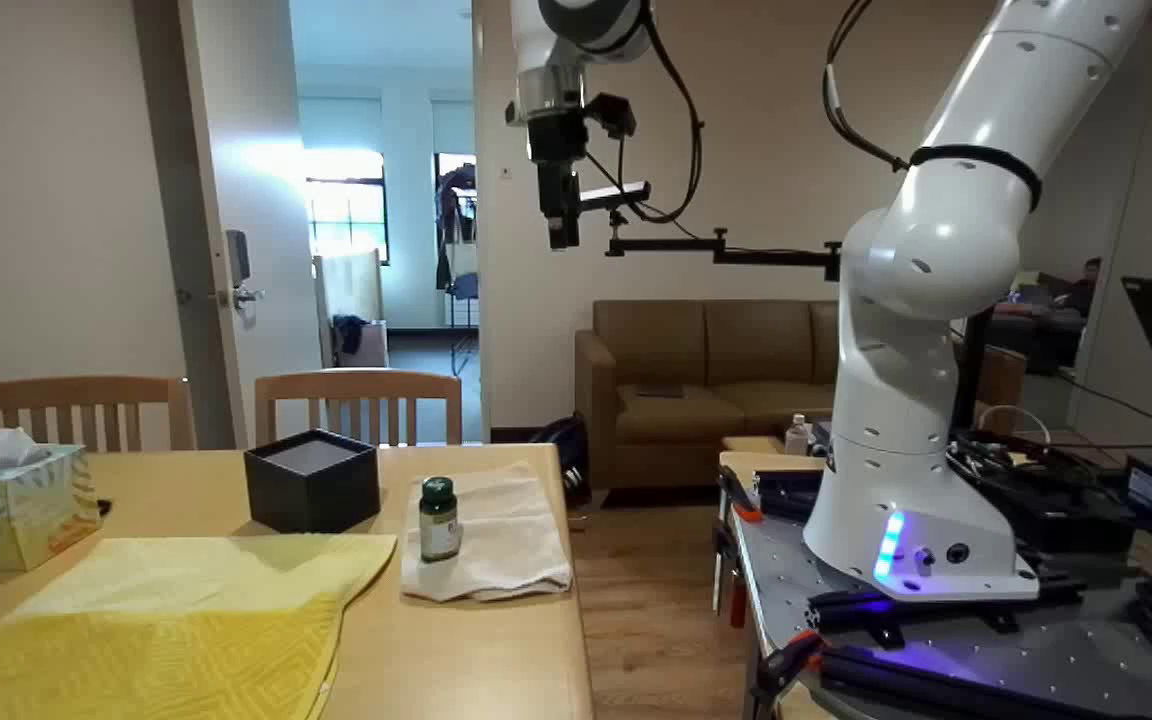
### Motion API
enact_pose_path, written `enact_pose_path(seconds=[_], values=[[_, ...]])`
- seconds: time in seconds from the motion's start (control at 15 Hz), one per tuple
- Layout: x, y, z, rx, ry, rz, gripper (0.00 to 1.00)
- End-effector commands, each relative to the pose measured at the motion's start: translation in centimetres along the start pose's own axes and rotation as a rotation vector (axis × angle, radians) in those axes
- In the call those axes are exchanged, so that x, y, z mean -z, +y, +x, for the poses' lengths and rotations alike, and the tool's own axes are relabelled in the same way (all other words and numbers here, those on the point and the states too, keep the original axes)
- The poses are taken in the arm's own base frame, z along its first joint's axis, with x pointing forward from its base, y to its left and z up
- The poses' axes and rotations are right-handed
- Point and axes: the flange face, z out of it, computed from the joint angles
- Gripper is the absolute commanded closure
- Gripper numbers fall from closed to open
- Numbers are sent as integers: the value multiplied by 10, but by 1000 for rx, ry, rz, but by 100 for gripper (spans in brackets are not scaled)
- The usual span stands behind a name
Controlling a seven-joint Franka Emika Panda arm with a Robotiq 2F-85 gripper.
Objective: Pick the bottle and put it in the box, then pick the box and put it on the cloth
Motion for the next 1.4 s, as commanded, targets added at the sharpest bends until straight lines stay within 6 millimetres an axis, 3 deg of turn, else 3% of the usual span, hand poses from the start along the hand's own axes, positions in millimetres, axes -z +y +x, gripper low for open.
enact_pose_path(seconds=[0.0, 0.53, 1.0, 1.33], values=[[1, 0, 0, 0, -1, 0, 0], [-3, -1, 4, 36, -21, 6, 0], [-18, -15, 47, 433, 4, -2, 0], [-43, -29, 92, 672, 100, -111, 0]])
